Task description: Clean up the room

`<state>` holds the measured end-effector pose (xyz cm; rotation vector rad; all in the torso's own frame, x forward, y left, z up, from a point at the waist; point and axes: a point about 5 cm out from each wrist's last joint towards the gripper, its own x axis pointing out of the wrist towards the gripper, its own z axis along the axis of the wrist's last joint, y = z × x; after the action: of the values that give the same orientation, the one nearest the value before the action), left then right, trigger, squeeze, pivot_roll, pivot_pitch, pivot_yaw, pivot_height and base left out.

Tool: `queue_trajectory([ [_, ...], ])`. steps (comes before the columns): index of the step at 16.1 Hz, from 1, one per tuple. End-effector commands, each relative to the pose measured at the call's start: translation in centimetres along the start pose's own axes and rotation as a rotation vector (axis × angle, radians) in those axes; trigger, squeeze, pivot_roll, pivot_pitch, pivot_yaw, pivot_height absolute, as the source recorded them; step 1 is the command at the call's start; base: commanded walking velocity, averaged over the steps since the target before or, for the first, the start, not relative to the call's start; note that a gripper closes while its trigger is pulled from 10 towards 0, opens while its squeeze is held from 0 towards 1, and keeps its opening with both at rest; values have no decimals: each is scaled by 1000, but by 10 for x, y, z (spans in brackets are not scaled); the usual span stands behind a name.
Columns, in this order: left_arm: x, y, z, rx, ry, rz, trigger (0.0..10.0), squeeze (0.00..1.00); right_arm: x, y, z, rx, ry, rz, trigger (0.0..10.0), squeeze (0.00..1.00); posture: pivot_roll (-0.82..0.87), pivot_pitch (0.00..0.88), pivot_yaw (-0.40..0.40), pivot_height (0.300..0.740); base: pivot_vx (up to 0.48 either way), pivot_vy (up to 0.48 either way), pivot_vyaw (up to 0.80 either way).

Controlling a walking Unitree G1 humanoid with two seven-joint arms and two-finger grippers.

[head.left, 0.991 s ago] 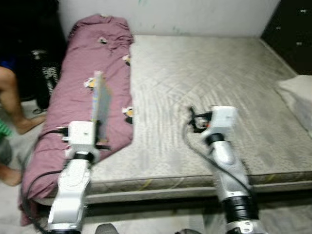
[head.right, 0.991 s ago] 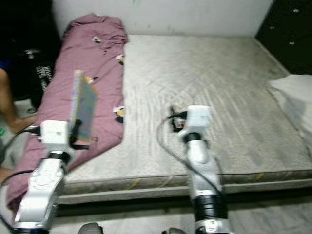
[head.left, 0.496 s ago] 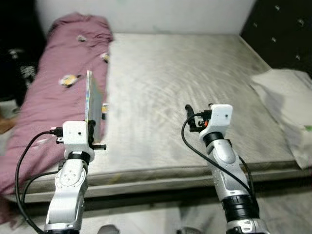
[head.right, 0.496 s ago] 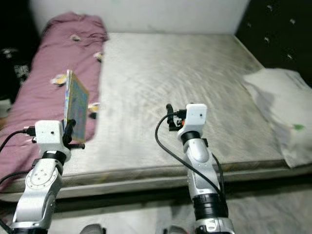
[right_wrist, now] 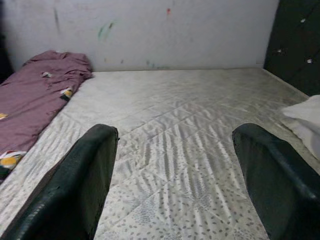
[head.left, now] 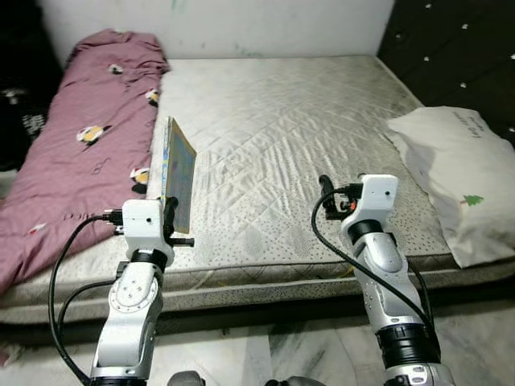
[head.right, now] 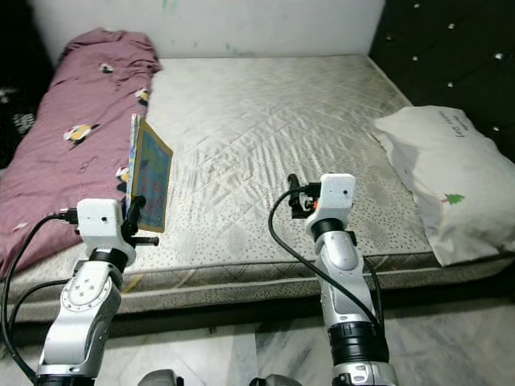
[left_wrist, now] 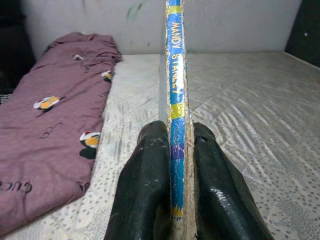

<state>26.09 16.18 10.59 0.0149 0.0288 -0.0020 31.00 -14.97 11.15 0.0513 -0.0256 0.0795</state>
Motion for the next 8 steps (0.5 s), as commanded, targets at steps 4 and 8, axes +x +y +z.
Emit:
queue_trajectory([
  [4,0,4,13,-2,-76,-10,10000,0,3,4,4,4,-8,16,10000,0,52,3,-21,740,316,0,0],
  [8,1,4,14,-4,-79,-12,10000,0,4,3,4,3,-10,17,10000,0,51,0,-21,740,359,0,0],
])
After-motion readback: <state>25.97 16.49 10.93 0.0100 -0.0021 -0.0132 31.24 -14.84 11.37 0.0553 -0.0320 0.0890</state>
